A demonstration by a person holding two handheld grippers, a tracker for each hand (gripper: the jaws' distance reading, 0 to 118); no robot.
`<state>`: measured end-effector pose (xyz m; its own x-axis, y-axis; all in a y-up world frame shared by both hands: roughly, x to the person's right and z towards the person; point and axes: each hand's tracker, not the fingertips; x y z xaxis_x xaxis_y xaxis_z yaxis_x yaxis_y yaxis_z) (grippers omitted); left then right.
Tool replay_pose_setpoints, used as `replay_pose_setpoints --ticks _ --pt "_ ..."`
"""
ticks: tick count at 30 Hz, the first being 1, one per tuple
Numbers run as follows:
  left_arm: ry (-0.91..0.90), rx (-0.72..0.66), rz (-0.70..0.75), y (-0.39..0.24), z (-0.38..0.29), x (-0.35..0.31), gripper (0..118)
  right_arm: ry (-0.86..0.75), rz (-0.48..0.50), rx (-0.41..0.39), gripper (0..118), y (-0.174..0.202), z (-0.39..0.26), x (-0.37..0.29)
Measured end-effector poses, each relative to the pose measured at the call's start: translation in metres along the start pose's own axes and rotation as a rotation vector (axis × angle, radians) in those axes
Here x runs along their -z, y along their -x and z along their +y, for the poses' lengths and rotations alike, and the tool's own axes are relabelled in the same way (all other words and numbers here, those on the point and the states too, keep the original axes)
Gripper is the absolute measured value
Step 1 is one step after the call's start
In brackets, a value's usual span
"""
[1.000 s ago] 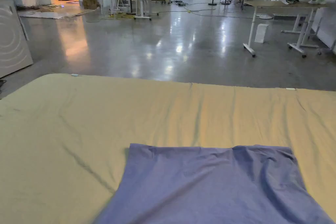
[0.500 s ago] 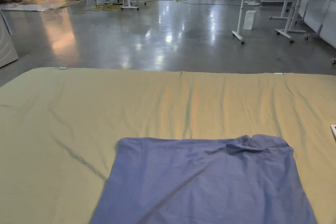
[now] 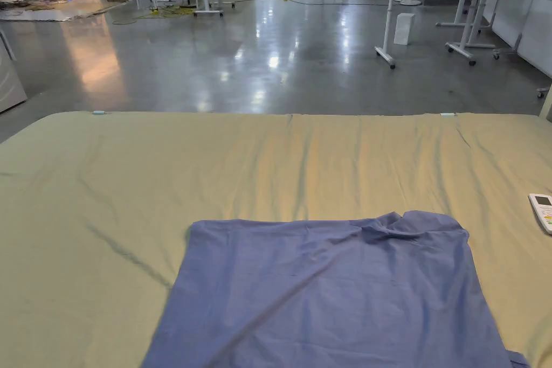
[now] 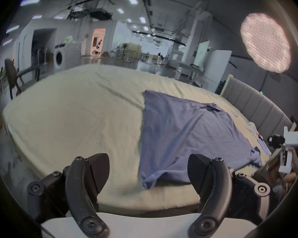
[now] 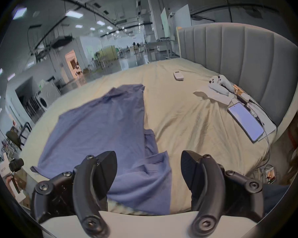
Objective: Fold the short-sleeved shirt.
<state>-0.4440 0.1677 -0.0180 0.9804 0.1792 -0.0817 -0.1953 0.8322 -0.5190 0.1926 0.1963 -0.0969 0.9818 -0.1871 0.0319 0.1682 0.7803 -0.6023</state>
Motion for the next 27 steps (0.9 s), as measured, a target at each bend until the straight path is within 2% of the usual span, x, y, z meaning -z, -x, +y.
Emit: replay_pose_setpoints --ticks 4,5,6,8,11,13,14,16,17,18,19,20,21,24,27 --pt "-0.069 0.171 0.022 -0.033 0.02 -0.038 92 -0.109 0.017 -0.081 81 0.022 -0.006 -0.048" --pt "-0.165 0.183 0.027 -0.047 0.024 -0.056 92 -0.145 0.009 -0.115 80 0.039 -0.005 -0.062" --pt "-0.211 0.182 0.007 -0.059 0.031 -0.071 92 -0.21 -0.013 -0.135 76 0.048 -0.006 -0.075" --pt "-0.265 0.192 -0.046 -0.081 0.046 -0.094 92 -0.285 0.005 -0.187 70 0.063 -0.004 -0.095" --pt "-0.35 0.215 -0.02 -0.112 0.058 -0.118 89 -0.391 0.019 -0.216 70 0.084 0.0 -0.118" --pt "-0.443 0.221 0.022 -0.13 0.058 -0.129 80 -0.417 0.064 -0.183 69 0.094 0.003 -0.127" --pt "-0.471 0.213 0.046 -0.138 0.058 -0.136 72 -0.448 0.083 -0.173 62 0.098 0.003 -0.133" --pt "-0.496 0.213 0.057 -0.151 0.055 -0.141 58 -0.476 0.111 -0.185 41 0.105 0.002 -0.142" --pt "-0.494 0.21 0.046 -0.155 0.055 -0.145 46 -0.49 0.108 -0.196 29 0.11 0.001 -0.145" --pt "-0.495 0.21 0.031 -0.157 0.056 -0.148 29 -0.531 0.1 -0.246 22 0.116 0.001 -0.149" --pt "-0.49 0.214 0.004 -0.16 0.056 -0.152 10 -0.507 0.11 -0.234 15 0.119 -0.002 -0.15" --pt "-0.489 0.219 -0.017 -0.16 0.057 -0.153 6 -0.502 0.127 -0.251 3 0.122 -0.004 -0.151" --pt "-0.483 0.219 -0.015 -0.162 0.056 -0.155 6 -0.498 0.135 -0.267 0 0.125 -0.007 -0.151" --pt "-0.451 0.209 -0.049 -0.162 0.054 -0.158 3 -0.487 0.132 -0.308 0 0.133 -0.015 -0.151" --pt "-0.442 0.197 -0.039 -0.161 0.053 -0.161 3 -0.468 0.124 -0.311 0 0.136 -0.021 -0.15"
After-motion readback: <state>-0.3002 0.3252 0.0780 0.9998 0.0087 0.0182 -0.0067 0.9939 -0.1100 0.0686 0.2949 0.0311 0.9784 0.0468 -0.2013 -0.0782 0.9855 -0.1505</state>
